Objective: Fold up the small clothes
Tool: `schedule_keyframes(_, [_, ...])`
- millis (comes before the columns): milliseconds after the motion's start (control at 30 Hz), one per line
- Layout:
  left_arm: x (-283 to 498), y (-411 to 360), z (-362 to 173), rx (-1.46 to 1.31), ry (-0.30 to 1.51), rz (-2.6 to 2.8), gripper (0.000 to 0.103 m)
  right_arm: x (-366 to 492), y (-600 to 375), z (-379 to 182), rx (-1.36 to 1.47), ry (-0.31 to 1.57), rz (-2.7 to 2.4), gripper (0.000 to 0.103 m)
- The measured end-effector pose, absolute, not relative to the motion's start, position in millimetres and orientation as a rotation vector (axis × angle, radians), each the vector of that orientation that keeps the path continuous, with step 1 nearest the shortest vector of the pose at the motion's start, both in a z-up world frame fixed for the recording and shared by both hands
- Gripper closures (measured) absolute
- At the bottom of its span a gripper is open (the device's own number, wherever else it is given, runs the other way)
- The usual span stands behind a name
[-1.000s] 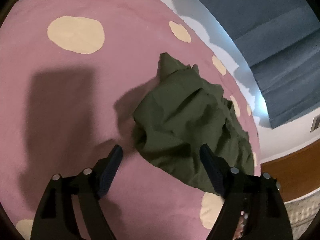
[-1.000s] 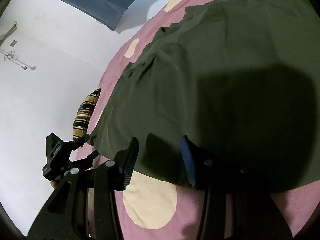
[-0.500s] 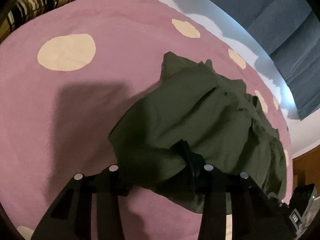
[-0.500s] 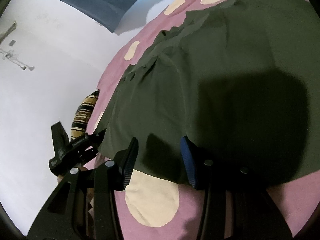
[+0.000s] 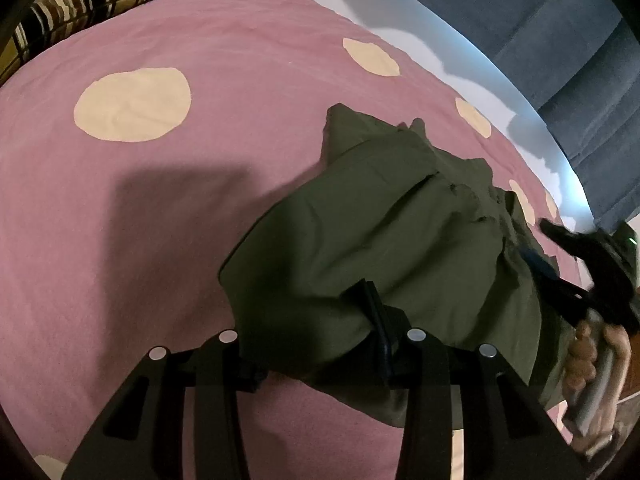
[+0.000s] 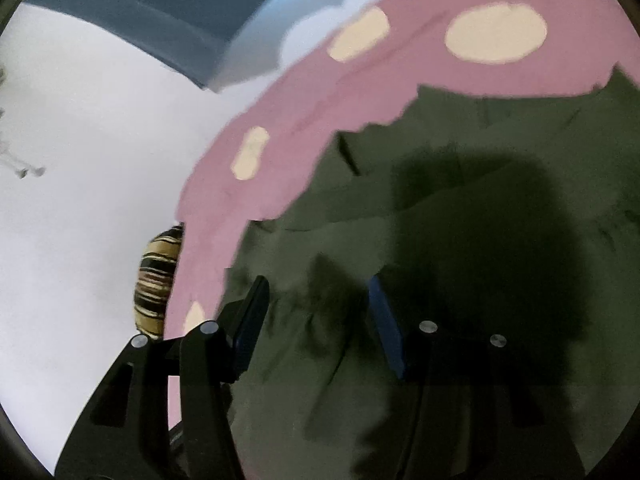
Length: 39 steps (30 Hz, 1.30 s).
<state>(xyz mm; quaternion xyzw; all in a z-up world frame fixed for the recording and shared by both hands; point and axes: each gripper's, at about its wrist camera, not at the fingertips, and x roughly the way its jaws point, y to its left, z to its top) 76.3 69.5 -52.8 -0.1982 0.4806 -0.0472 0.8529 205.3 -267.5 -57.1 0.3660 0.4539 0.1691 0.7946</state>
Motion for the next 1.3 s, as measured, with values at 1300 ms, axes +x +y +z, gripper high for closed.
schedule_keyframes(1300, [76.9,67.6,-54.3,-0.392,0.997,-0.094,0.062,38.0,-260.8,-88.5,0.800,0.895,0.417,0.037])
